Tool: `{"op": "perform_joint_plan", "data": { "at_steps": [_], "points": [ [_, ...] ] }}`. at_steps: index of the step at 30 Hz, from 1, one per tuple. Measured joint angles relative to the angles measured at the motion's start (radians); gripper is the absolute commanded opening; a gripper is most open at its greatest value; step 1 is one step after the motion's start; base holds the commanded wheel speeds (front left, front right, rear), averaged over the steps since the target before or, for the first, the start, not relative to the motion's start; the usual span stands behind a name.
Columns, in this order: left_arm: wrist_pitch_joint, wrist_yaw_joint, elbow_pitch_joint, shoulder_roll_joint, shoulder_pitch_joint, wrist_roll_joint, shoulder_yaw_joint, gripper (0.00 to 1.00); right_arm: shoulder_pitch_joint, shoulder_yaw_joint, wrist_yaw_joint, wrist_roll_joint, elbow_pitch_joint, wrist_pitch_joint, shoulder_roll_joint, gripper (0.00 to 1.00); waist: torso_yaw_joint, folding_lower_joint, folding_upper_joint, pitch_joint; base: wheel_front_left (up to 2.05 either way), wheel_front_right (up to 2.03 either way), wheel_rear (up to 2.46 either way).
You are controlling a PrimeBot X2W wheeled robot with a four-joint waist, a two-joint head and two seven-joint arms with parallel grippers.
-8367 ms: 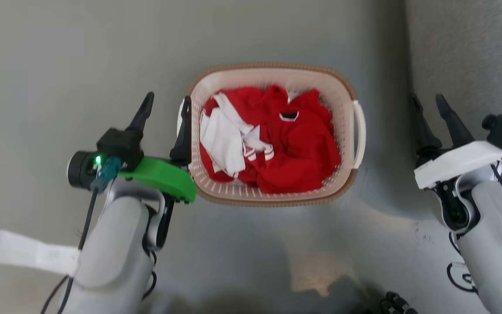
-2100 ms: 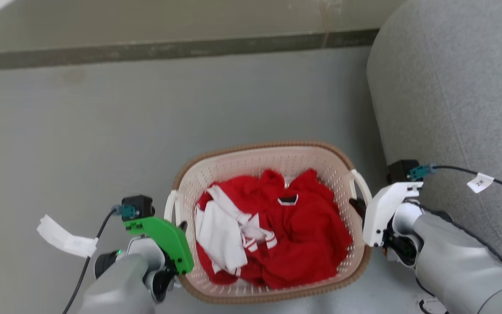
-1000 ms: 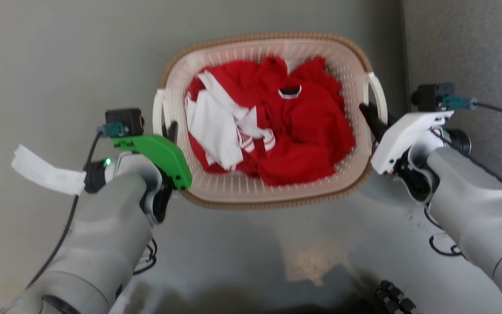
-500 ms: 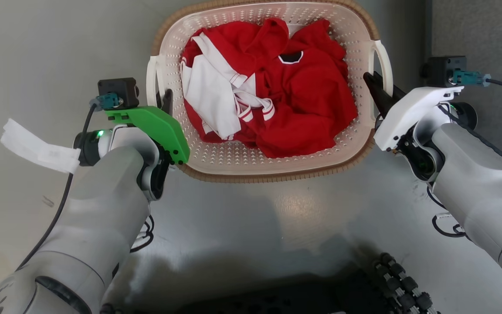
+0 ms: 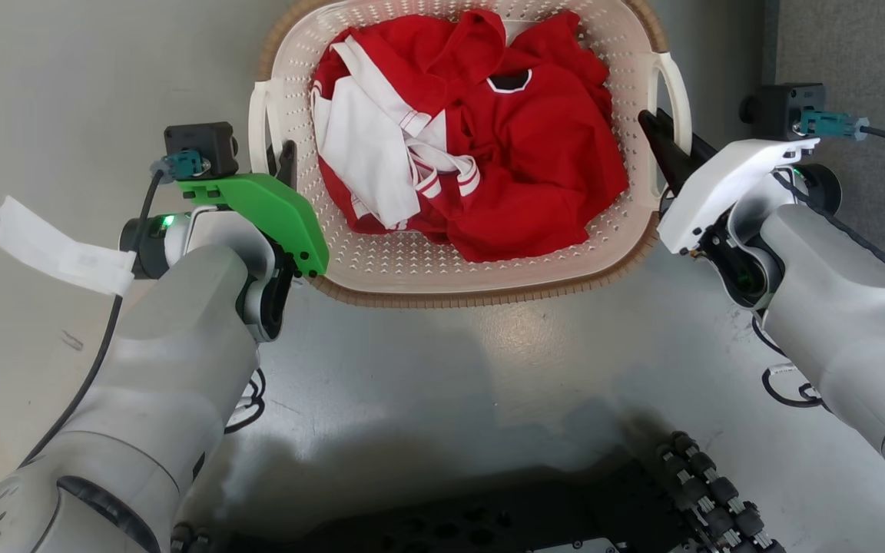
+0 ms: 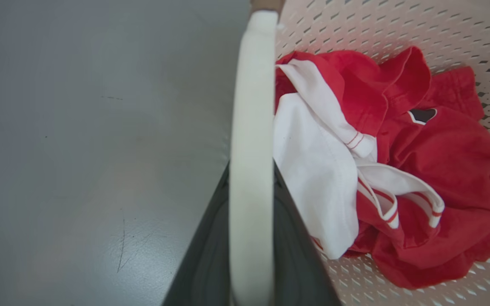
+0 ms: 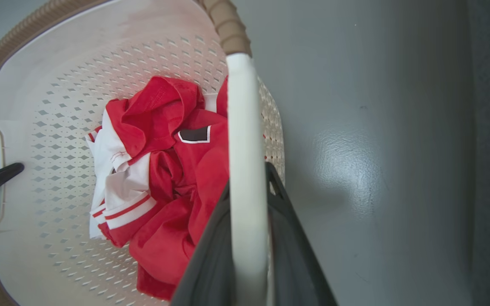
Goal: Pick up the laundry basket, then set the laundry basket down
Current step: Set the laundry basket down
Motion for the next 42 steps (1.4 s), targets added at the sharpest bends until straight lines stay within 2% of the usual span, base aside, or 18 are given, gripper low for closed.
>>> {"op": "perform_joint_plan", "data": {
  "at_steps": [1, 2, 3, 4, 5, 7, 25, 42],
  "points": [
    [0.000, 0.000, 0.001, 0.000, -0.004, 0.000, -0.002, 0.00, -0.002, 0.002, 0.000, 0.001, 0.000, 0.000, 0.000, 0.00, 0.000, 0.0000, 0.0000, 0.003, 0.00, 0.00, 0.00],
    [0.000, 0.000, 0.002, 0.000, -0.005, 0.000, -0.004, 0.12, -0.003, 0.003, 0.000, 0.004, 0.000, 0.000, -0.001, 0.00, -0.001, 0.0000, 0.0000, 0.005, 0.00, 0.00, 0.00],
    [0.000, 0.000, 0.003, 0.000, -0.005, 0.000, -0.006, 0.44, -0.003, 0.004, 0.000, 0.007, 0.000, 0.000, -0.001, 0.31, -0.001, 0.0000, 0.0000, 0.006, 0.00, 0.00, 0.00],
    [0.000, 0.000, 0.005, 0.000, -0.005, 0.000, -0.008, 0.83, -0.004, 0.005, 0.000, 0.007, 0.001, 0.000, -0.001, 0.91, -0.001, 0.0000, 0.0000, 0.008, 0.00, 0.00, 0.00],
    [0.000, 0.000, 0.005, 0.001, -0.005, 0.000, -0.010, 1.00, -0.005, 0.007, 0.002, 0.007, 0.001, -0.004, -0.001, 1.00, -0.002, 0.0000, 0.0000, 0.009, 0.00, 0.00, 0.00],
    [0.000, 0.000, 0.006, 0.001, -0.005, 0.000, -0.012, 1.00, -0.008, 0.012, 0.011, 0.007, -0.001, -0.008, 0.002, 1.00, -0.002, 0.0000, 0.0000, 0.010, 0.00, 0.00, 0.00],
    [-0.016, 0.004, 0.030, 0.000, -0.010, -0.006, -0.037, 1.00, -0.016, 0.032, 0.011, 0.036, 0.026, -0.017, 0.013, 1.00, -0.006, -0.0001, 0.0000, -0.018, 0.00, 0.00, 0.00],
    [-0.017, -0.007, 0.050, -0.001, 0.039, -0.006, -0.009, 1.00, 0.034, 0.013, 0.011, 0.079, 0.053, -0.018, 0.019, 1.00, -0.014, -0.0001, 0.0000, -0.173, 0.00, 0.00, 0.00]
  ]
}}
